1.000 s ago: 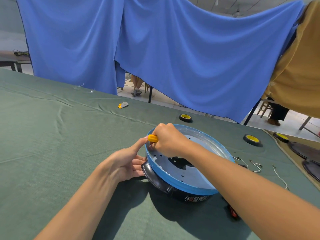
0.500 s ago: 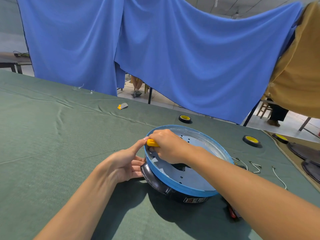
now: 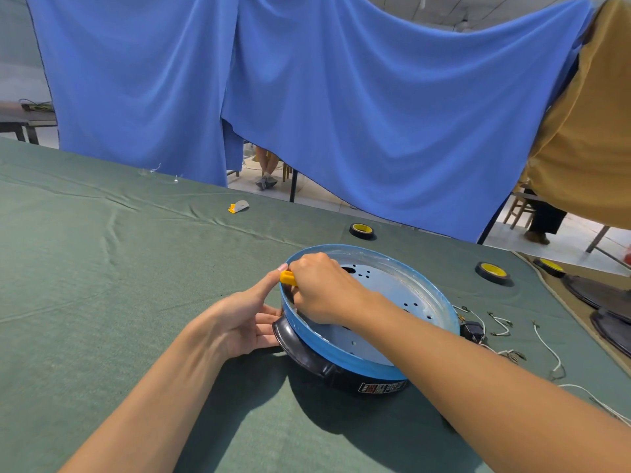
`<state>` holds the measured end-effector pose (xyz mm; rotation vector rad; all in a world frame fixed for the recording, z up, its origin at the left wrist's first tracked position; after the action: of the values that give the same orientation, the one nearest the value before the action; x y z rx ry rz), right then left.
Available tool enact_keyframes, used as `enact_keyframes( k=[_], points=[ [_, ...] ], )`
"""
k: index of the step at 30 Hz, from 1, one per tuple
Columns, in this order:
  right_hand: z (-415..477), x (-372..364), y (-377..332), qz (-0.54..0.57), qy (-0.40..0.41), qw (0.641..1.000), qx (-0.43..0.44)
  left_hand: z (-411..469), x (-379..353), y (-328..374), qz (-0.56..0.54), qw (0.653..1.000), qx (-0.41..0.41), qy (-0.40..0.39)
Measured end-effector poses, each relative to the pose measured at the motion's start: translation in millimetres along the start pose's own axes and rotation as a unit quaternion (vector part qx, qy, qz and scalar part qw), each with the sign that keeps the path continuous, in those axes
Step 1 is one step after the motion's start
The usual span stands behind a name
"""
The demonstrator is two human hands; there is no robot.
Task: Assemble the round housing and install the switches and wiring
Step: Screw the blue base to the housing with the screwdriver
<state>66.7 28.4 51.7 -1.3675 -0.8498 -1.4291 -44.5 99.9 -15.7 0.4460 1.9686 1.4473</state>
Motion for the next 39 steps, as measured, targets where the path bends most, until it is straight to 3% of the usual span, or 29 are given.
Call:
enact_keyframes(
  k=[8,17,34,39],
  points=[
    [-1.3,8.2,9.6,0.044,-0.023,0.998,0.033,1.3,1.3,0.1,-0.002,1.000,0.001,-0.005],
    [0.0,0.4,9.8,0.002,0.014,0.999,0.037,0.2,-0.6,0.5,-0.005,1.000,0.004,-0.005],
    [-0.4,9.3,11.8,0.051,-0.030,0.997,0.058,-2.4,-1.3,2.2,-0.006,1.000,0.002,-0.002],
    [-0.8,5.5,12.0,0.034,-0.005,0.997,0.072,-1.6,-1.0,1.3,-0.005,1.000,0.002,-0.005]
  ],
)
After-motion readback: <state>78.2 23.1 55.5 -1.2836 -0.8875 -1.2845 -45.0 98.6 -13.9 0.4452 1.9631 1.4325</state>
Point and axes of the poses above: each hand's wrist, its own z-axis towards the middle knuckle, its own x-axis out of the back of the hand, y = z × x, the point moved 1 cm from there along z, towards the middle knuckle, and after that the axes turned 15 degrees about -x, right-handed, at the moved point
